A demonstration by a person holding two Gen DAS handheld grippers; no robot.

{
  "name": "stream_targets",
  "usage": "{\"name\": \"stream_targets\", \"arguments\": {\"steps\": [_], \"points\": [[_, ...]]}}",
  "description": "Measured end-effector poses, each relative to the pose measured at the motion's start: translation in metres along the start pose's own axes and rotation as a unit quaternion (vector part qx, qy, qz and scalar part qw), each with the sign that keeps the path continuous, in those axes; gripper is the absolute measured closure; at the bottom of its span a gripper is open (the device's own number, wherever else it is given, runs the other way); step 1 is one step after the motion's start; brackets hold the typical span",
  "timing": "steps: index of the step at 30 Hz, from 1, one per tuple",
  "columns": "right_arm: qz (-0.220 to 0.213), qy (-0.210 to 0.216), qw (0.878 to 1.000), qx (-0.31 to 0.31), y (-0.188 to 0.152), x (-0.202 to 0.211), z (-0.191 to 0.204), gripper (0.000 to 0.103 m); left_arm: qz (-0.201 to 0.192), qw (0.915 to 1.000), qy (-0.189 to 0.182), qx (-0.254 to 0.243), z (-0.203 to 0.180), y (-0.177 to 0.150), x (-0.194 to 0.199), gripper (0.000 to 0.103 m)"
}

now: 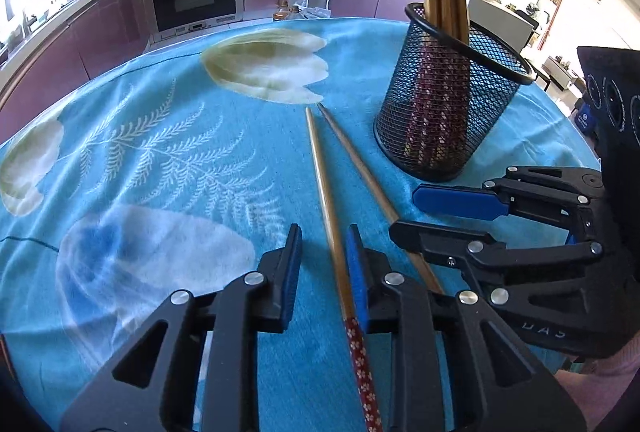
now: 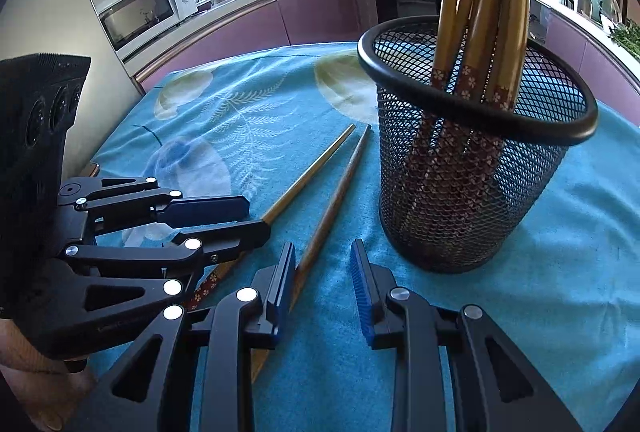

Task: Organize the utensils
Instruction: 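Close the left gripper on one chopstick while the right gripper closes on the other, then lift the left gripper's chopstick upright while the right gripper raises its chopstick upright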

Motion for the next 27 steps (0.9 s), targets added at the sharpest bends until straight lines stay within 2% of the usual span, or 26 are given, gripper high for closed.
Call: {"name": "stream_targets", "arguments": {"steps": [4, 8, 14, 20, 27], "points": [[-0.003, 0.000, 1.000, -0.004, 0.002, -0.002, -0.001, 0.077, 0.001, 1.0000, 0.001, -0.002, 0.000, 0.005, -0.003, 0.082], [-0.005, -0.002, 1.000, -0.009, 0.005, -0.003, -0.003, 0.079, 0.001, 1.0000, 0.008, 0.000, 0.003, 0.010, -0.008, 0.087], [-0.006, 0.017, 1.000, -0.024, 0.004, -0.003, -0.004, 0.093, 0.001, 0.9999, 0.005, 0.011, 0.004, 0.009, -0.007, 0.093], [-0.008, 0.026, 0.999, -0.040, 0.003, 0.002, -0.008, 0.096, -0.006, 0.9992, -0.003, 0.039, 0.007, 0.005, -0.004, 0.095], [-0.023, 0.041, 0.998, -0.050, 0.002, 0.020, -0.011, 0.098, -0.021, 0.9987, 0.005, 0.046, 0.010, 0.001, 0.015, 0.095]]}}
Point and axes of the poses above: each gripper's, at about its wrist camera, not at the fingertips, and x roughly against the way its jaws point, z to its left, y to its top, the point moved 8 cm from there along -x, roughly the way its jaws point, and after that the axes turned 7 degrees about -x, right-handed, at the moved point
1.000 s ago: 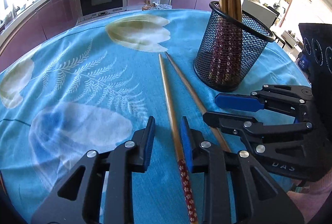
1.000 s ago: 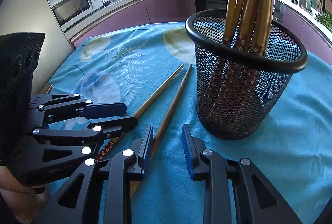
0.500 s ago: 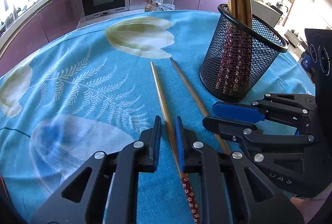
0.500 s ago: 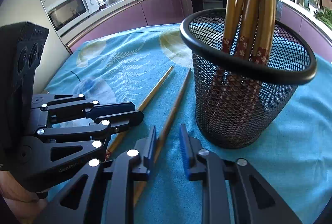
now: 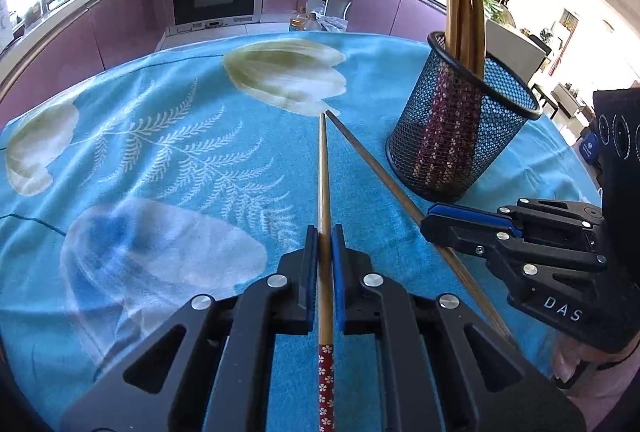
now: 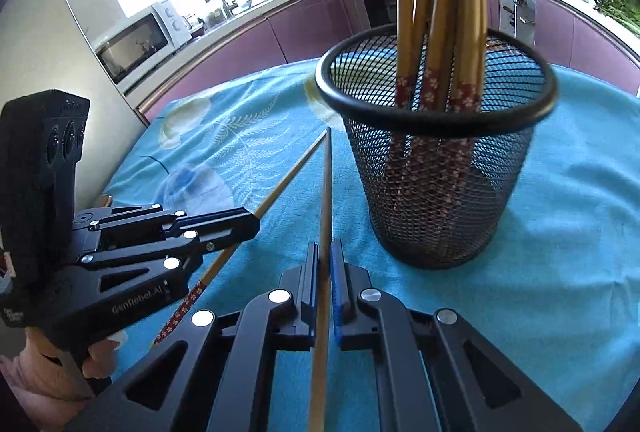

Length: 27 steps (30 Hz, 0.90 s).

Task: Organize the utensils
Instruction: 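Lift the left gripper's chopstick upright while the right gripper raises its chopstick upright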

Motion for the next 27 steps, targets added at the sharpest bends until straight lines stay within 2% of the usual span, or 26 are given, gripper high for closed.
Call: {"name": "stream_targets", "arguments": {"steps": [12, 27], "points": [[-0.044, 0.053, 0.997, 0.015, 0.006, 0.044, 0.017, 0.098, -0.046, 0.9989, -0.008, 0.007, -0.002, 0.007, 0.049, 0.095], [-0.083, 0.072, 0.994, 0.025, 0.014, 0.075, 0.022, 0.101, -0.083, 0.9961, -0.028, 0.002, -0.017, 0.015, 0.086, 0.095]]}}
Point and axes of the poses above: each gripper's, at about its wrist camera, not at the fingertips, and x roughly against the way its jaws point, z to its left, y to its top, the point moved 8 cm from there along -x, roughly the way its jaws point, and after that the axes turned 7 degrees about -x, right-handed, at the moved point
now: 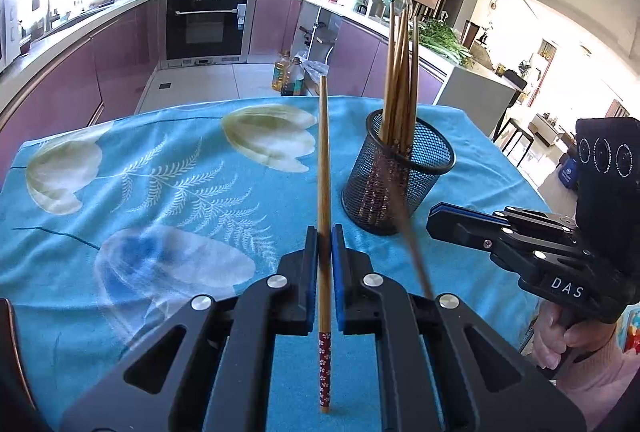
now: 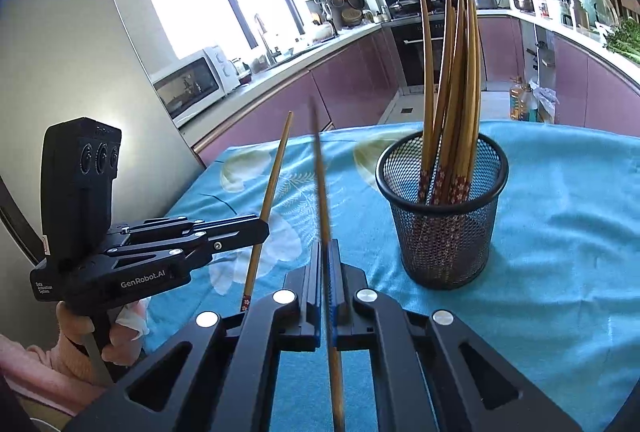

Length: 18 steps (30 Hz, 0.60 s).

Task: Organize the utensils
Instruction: 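Lift the left gripper's chopstick upright while the right gripper raises its chopstick upright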

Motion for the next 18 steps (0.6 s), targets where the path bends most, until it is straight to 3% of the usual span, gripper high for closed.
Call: {"name": "stream_targets", "arguments": {"steps": [7, 12, 14, 16, 18], "points": [[-0.004, 0.002, 1.000, 0.005, -0.002, 0.000, 0.004, 0.101, -0.009, 0.9999, -0.005, -0.003, -0.004, 0.003, 0.007, 0.095], [0.060, -0.017, 0.998, 0.014, -0.021, -0.032, -0.002, 0.093, -0.007, 1.0000, -0.007, 0.000, -0.003, 0.002, 0.007, 0.095], [0.076, -0.042, 0.996, 0.022, -0.028, -0.047, -0.007, 0.083, -0.004, 1.0000, -0.008, 0.004, -0.002, 0.000, 0.007, 0.095], [0.096, -0.044, 0.994, 0.021, -0.035, -0.064, -0.009, 0.082, -0.002, 1.0000, -0.007, 0.006, 0.000, -0.001, 0.006, 0.095], [0.105, -0.071, 0.991, 0.031, -0.037, -0.080, -0.015, 0.081, 0.001, 0.9999, -0.008, 0.008, 0.002, -0.002, 0.005, 0.095]]}}
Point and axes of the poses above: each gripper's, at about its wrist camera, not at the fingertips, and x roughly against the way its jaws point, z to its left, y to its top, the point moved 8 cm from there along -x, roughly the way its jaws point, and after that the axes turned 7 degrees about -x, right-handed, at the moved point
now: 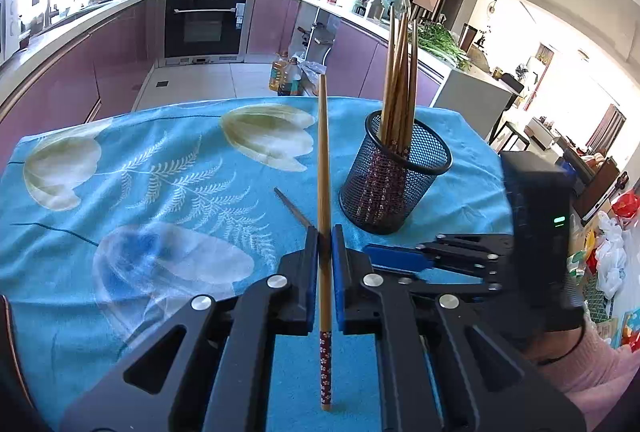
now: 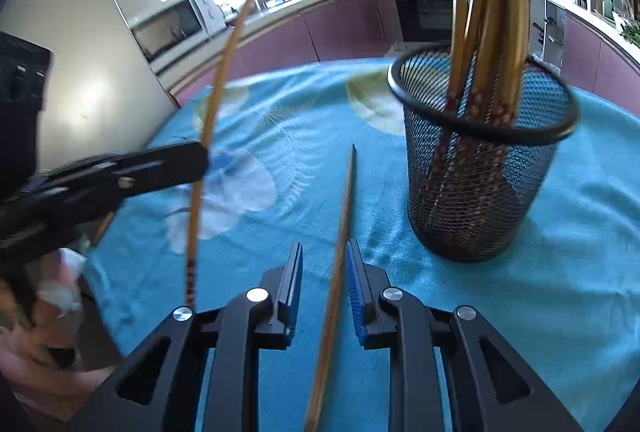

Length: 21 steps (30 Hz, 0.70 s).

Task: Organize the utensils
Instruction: 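Lift the left gripper's chopstick upright while the right gripper raises its chopstick upright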

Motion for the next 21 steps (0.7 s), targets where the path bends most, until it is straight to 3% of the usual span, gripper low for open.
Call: {"name": "stream_targets", "arguments": {"steps": [4, 6, 12, 21], "points": [[0.003, -0.025, 1.000, 0.018, 0.001, -0.016, 0.002, 0.085, 0.003, 1.0000, 0.002, 0.002, 0.002, -0.002, 0.000, 0.095], [0.001, -0.035, 0.999, 0.022, 0.001, -0.017, 0.004, 0.096, 0.004, 1.0000, 0.003, 0.004, 0.004, -0.003, -0.001, 0.095], [-0.008, -0.011, 1.000, -0.002, -0.001, -0.003, -0.004, 0.097, 0.003, 1.0000, 0.002, 0.007, 0.005, -0.003, 0.000, 0.095], [-0.065, 0.041, 0.997, -0.019, 0.009, 0.052, -0.005, 0.097, -0.004, 1.0000, -0.001, 0.005, 0.003, 0.003, 0.003, 0.095]]}}
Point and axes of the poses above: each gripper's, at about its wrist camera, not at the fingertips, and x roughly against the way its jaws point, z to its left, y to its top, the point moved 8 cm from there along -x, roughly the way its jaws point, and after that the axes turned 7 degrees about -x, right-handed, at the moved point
